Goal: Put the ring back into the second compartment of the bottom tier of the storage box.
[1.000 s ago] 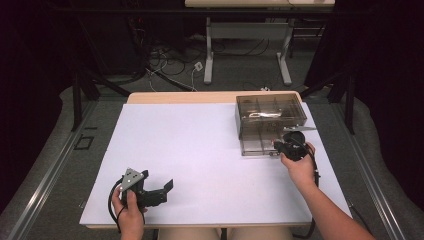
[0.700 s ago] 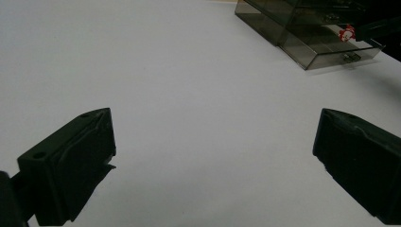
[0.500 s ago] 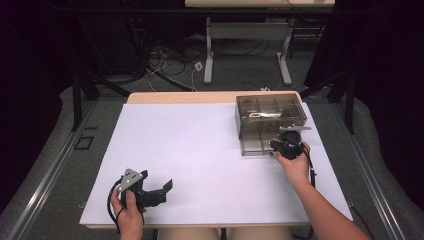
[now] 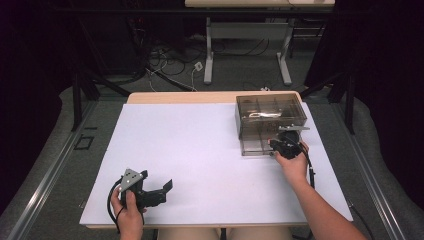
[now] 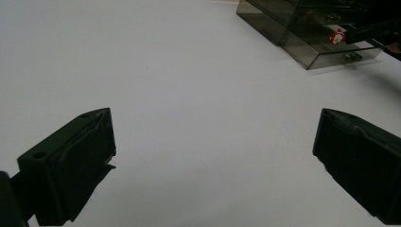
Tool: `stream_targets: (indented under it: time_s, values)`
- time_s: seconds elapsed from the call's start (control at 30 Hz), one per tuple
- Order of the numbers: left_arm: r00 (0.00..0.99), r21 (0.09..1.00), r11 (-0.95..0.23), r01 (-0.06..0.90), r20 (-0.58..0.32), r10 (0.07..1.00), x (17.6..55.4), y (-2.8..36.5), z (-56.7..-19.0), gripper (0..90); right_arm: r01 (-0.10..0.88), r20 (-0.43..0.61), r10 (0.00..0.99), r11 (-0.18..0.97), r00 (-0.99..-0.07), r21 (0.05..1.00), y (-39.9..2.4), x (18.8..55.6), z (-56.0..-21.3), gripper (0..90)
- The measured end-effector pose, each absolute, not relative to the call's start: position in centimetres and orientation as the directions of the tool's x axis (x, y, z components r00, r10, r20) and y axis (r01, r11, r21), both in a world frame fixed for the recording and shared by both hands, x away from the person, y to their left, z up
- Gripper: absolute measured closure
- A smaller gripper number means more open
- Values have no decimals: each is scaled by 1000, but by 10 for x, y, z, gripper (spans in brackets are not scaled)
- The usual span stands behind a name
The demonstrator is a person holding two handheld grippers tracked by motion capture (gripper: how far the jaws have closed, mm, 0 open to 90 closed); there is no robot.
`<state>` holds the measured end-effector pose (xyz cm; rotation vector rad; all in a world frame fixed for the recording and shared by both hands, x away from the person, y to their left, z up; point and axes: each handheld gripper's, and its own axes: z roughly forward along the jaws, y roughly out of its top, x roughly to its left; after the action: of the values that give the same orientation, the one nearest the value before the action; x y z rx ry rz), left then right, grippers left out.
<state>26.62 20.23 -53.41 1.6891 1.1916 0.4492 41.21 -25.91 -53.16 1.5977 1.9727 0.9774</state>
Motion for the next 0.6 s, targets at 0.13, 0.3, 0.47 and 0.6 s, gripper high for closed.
stream_targets:
  time_s: [0.13,0.3,0.47,0.6]
  values:
    - [448,864,-34,502,-226,865,266,202,-534,4,667,110,961,92,-255,740,-257,413,-533,891]
    - [448,864,-35,502,-226,865,266,202,-534,4,667,113,961,89,-254,740,-256,413,-533,885]
    - [448,864,-35,502,-225,865,266,202,-534,4,662,113,959,93,-262,744,-255,413,-533,867]
    - [448,864,-35,502,-225,865,266,202,-534,4,661,119,959,85,-258,746,-255,412,-533,828]
